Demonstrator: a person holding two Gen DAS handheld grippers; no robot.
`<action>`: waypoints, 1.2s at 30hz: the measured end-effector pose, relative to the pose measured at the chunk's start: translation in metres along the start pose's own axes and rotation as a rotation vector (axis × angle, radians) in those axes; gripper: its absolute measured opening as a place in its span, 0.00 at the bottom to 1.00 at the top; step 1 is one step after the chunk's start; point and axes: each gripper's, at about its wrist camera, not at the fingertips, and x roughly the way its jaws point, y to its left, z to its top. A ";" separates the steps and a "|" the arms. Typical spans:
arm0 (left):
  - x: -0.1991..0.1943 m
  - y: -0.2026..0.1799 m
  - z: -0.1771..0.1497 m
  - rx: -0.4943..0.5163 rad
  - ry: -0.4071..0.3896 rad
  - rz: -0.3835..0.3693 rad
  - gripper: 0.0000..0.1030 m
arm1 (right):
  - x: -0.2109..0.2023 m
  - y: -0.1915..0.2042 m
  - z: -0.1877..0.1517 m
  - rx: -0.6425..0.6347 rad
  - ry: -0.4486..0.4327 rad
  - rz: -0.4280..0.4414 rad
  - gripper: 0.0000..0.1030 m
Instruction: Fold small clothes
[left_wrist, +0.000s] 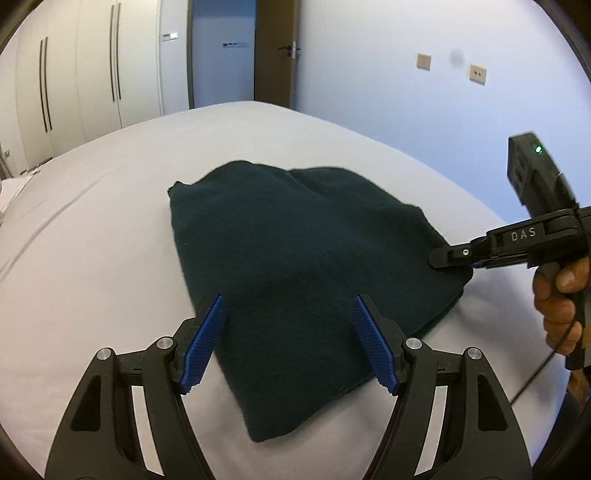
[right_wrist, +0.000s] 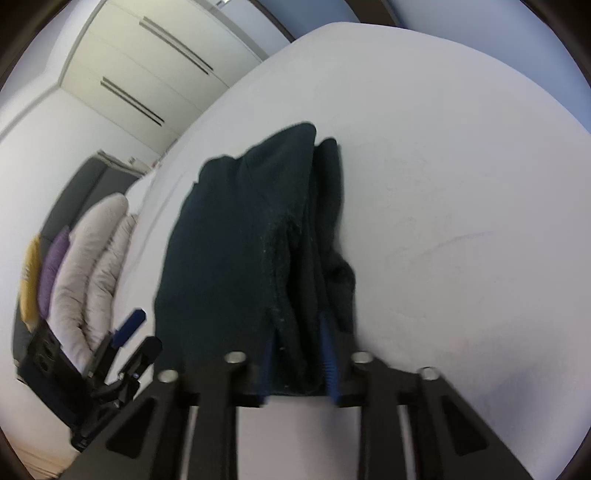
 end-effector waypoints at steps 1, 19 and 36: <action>0.006 -0.001 0.001 0.004 0.021 -0.001 0.68 | -0.001 -0.001 -0.002 -0.005 -0.005 -0.007 0.12; 0.044 0.004 -0.019 0.090 0.097 -0.047 0.68 | 0.002 -0.053 -0.037 0.170 -0.085 0.106 0.08; 0.120 0.055 0.032 -0.014 0.101 0.015 0.69 | -0.035 0.021 0.013 -0.024 -0.208 0.042 0.33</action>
